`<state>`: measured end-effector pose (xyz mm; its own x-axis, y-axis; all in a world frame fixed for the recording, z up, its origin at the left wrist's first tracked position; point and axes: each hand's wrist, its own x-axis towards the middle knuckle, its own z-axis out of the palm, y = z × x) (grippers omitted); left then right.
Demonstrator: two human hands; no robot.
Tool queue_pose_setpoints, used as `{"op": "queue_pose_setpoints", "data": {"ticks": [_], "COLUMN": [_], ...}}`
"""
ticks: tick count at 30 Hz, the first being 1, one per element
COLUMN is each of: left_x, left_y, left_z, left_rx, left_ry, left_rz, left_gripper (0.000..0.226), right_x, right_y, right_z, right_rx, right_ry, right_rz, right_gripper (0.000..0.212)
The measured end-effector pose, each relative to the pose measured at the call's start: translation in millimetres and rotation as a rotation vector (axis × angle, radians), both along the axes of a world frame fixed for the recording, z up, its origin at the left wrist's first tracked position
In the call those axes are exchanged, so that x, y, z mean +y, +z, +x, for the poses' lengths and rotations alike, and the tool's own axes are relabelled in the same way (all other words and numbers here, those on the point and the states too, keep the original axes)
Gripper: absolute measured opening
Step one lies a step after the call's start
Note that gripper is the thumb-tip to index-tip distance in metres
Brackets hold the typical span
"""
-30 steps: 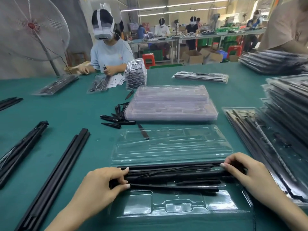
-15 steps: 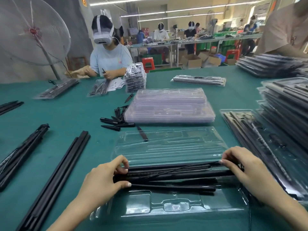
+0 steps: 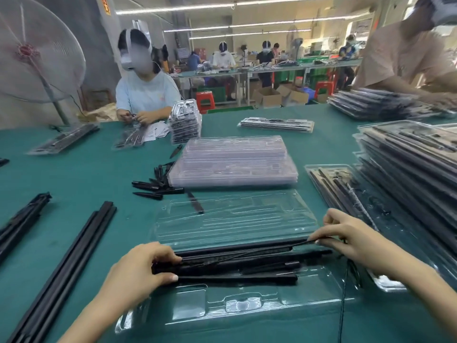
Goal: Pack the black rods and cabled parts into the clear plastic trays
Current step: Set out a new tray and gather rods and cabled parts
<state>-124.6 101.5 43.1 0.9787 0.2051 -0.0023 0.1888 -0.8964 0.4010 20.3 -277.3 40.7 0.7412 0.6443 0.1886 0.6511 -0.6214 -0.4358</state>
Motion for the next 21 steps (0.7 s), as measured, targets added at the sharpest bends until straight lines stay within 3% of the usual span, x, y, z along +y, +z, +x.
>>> {"op": "queue_pose_setpoints", "data": {"ticks": [8, 13, 21], "left_x": [1, 2, -1], "left_y": [-7, -10, -16], "left_z": [-3, -1, 2], "left_rx": [-0.04, -0.11, -0.187], "left_ry": [-0.039, -0.053, -0.018], "left_rz": [-0.055, -0.142, -0.17], "left_gripper": [0.029, 0.012, 0.027], "right_x": [-1, 1, 11], "right_y": [-9, -19, -22], "right_z": [-11, -12, -10], "right_rx": [0.132, 0.032, -0.061], "right_ry": [0.015, -0.005, -0.091], "right_rz": [0.313, 0.222, 0.077], "right_gripper": [0.009, 0.013, 0.01]}}
